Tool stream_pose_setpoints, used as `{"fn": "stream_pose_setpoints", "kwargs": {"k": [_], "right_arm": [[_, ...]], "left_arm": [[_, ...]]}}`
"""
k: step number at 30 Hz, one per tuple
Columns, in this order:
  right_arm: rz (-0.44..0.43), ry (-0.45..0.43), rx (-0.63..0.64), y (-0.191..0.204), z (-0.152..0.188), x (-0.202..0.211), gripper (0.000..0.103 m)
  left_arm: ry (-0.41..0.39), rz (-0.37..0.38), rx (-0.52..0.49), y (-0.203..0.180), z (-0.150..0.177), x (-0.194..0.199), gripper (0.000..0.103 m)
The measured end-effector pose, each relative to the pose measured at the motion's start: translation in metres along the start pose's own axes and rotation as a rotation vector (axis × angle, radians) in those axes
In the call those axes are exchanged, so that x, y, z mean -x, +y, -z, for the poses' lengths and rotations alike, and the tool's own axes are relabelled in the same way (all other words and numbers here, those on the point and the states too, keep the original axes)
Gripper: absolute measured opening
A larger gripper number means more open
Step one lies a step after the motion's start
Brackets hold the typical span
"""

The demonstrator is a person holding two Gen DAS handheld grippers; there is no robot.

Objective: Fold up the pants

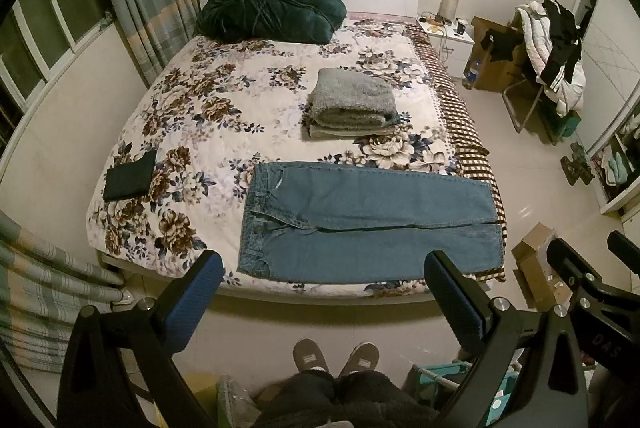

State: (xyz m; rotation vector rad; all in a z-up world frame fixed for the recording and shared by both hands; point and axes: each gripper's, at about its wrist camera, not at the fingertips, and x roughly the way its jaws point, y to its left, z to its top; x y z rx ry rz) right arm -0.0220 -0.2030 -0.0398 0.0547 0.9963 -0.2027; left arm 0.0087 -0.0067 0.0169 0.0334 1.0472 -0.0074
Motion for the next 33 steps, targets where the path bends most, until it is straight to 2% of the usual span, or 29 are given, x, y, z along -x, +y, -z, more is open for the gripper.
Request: {"fn": "stream_pose_setpoints", "kwargs": {"k": [4,33], "right_arm": [[0.0,0.0,0.001,-0.002,-0.011,0.007,0.103],[0.001,-0.003,0.002,-0.002,-0.007,0.008,0.103]], "left_arm": [[0.0,0.001,0.002,0.0,0.0,0.0,0.103],[-0.004,0.007,0.004,0.003,0.001,0.0,0.103]]}}
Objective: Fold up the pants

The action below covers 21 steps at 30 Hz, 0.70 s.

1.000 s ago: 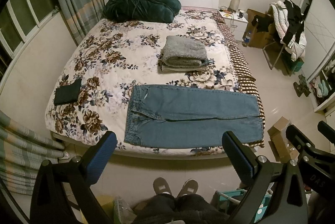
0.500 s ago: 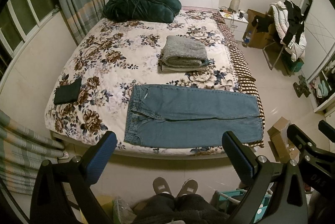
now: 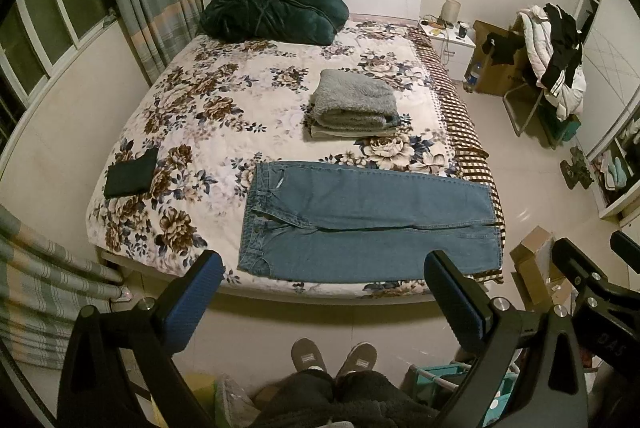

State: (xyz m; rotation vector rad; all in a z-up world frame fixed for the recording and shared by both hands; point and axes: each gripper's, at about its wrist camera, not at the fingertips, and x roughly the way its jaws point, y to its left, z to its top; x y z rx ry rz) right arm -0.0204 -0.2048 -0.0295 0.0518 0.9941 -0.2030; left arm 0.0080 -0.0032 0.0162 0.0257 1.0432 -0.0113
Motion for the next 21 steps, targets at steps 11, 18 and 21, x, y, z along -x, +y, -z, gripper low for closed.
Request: {"fn": "stream_pose_setpoints", "kwargs": {"k": [11,18,21], "right_arm": [[-0.001,0.0,0.0,0.0,-0.0002,0.0013,0.103],[-0.001,-0.001,0.001,0.0002,0.0015,0.0009,0.103],[-0.003,0.001,0.006,0.0049,-0.0078,0.0028,0.103]], "left_arm": [[-0.002,0.001,0.001,0.0009,-0.0004,0.0004,0.103],[-0.001,-0.003,0.007,0.0018,-0.0053,0.0018,0.103],[0.001,-0.003,0.011,0.0033,-0.007,0.0023,0.103]]}}
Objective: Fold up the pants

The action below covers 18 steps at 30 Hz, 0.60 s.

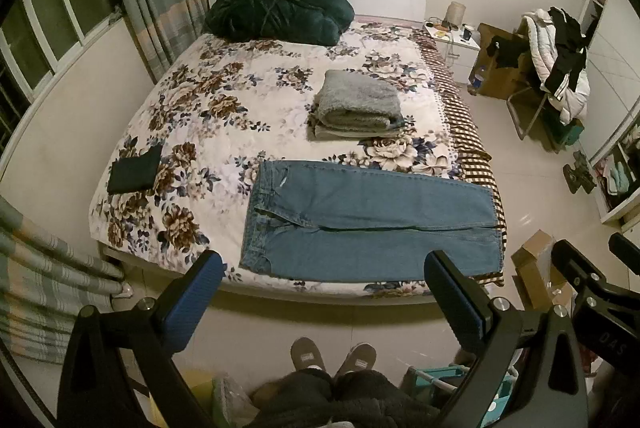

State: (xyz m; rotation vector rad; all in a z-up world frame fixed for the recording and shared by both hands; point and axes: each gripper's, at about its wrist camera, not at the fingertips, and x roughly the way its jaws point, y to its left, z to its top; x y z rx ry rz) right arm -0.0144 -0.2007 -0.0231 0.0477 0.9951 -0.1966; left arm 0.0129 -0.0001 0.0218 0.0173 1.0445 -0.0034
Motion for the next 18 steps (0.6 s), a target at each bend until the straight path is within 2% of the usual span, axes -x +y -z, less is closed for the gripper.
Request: {"fn": "stream_pose_setpoints", "kwargs": {"k": [8,15,18], "right_arm": [[-0.011,0.017,0.013,0.013,-0.011,-0.001,0.103],[-0.028,0.038,0.011,-0.005,-0.007,-0.037,0.103],[-0.03,0.042,-0.008,-0.014,-0.012,-0.057,0.103]], "left_arm": [[0.006,-0.006,0.014,0.005,0.007,-0.005,0.103],[0.003,-0.022,0.034,-0.005,0.004,-0.017,0.103],[-0.018,-0.065,0.05,-0.009,-0.006,-0.038,0.103]]}}
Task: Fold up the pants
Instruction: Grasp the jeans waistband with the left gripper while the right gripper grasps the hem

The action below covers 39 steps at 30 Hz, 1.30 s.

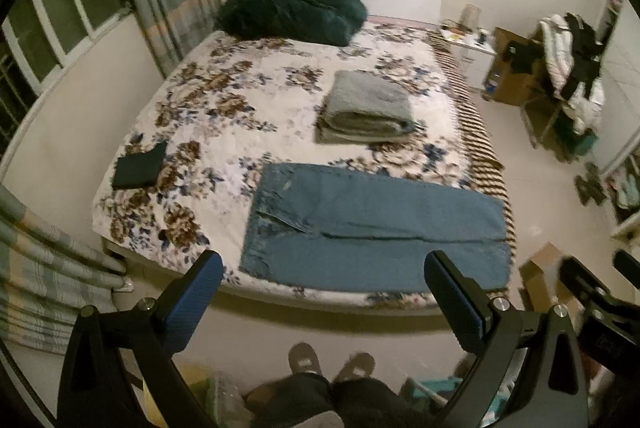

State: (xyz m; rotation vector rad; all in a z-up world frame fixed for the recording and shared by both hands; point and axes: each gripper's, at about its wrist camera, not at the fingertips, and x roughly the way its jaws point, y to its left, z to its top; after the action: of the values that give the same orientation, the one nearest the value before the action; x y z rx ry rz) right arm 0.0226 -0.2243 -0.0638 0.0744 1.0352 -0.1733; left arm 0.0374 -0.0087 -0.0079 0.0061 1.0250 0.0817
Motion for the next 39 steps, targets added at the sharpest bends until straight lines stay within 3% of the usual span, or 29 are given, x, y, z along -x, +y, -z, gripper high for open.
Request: {"fn": "stream_pose_setpoints", "kwargs": {"k": [5,12,18,23,29,32,37,39], "right_arm": [[0.029,0.005,-0.04,-0.019,-0.021,-0.064,0.103],[0.098,0.093,-0.163,-0.049,-0.081,-0.217,0.103],[0.126,0.235,-0.368,-0.09,-0.127,-0.396,0.103],[0.168,0.359,-0.556,-0.133,-0.149,-0.567,0.103],[0.232,0.497,-0.723,-0.187,-0.141,-0.727,0.103],[0.271,0.549,-0.811,-0.213,-0.121,-0.776,0.103],[0.317,0.577,-0.872,-0.239,-0.101,-0.824,0.102],[0.306,0.581,-0.896,-0.245,-0.093,-0.836,0.095]], "left_arm": [[-0.003,-0.078,0.056,-0.001,-0.031,-0.064,0.103],[0.156,-0.149,0.073,-0.008,-0.081,-0.206,0.103],[0.354,-0.171,0.108,-0.009,-0.124,-0.375,0.103],[0.501,-0.205,0.215,0.003,-0.139,-0.506,0.103],[0.67,-0.221,0.358,0.019,-0.135,-0.649,0.103],[0.742,-0.232,0.44,0.029,-0.125,-0.697,0.103],[0.788,-0.239,0.538,0.044,-0.108,-0.73,0.103],[0.762,-0.237,0.564,0.047,-0.105,-0.728,0.1]]}}
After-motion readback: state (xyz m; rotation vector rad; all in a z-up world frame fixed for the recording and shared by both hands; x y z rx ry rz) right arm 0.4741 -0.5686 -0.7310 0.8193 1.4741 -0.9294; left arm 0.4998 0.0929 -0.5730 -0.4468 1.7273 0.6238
